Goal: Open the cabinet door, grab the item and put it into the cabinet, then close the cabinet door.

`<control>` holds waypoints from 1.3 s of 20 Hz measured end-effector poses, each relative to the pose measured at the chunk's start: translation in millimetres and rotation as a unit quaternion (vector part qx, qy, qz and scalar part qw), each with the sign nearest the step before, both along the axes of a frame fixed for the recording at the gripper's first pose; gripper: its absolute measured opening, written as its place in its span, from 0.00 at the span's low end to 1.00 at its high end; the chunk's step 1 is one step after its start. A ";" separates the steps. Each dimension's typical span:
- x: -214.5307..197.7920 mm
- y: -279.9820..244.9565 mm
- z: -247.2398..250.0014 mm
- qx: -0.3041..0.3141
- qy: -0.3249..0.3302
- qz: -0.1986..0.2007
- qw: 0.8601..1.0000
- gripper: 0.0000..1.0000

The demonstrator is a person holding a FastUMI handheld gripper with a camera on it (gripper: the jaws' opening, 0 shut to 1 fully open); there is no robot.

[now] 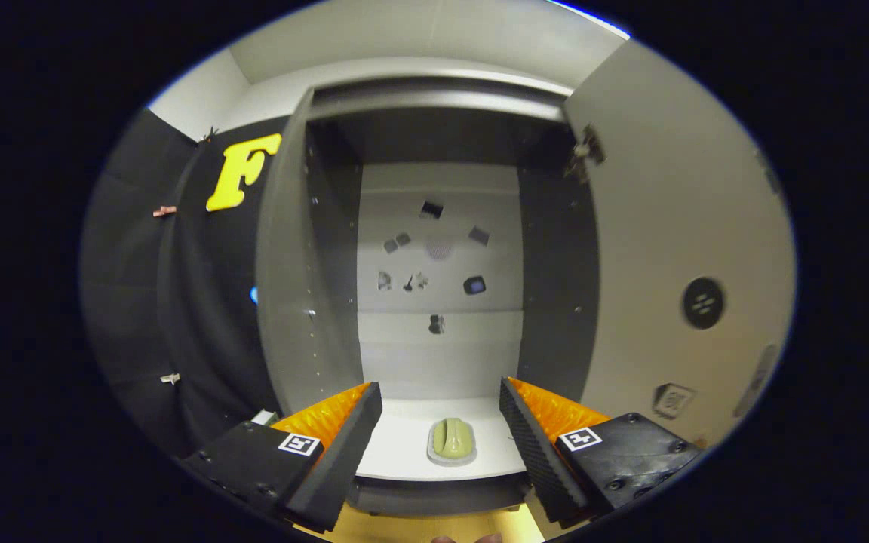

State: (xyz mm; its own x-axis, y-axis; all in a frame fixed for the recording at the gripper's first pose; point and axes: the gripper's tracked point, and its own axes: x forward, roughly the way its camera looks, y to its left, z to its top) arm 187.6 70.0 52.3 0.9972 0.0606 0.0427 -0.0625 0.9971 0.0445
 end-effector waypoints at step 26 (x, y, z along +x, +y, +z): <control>-264.9 -293.6 -23.1 0.016 -0.001 -0.149 0.989 0.98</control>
State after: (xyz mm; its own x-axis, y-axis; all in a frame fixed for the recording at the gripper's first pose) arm -77.3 -223.6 29.2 0.9704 -0.2381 0.0411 0.2345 0.9691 0.0767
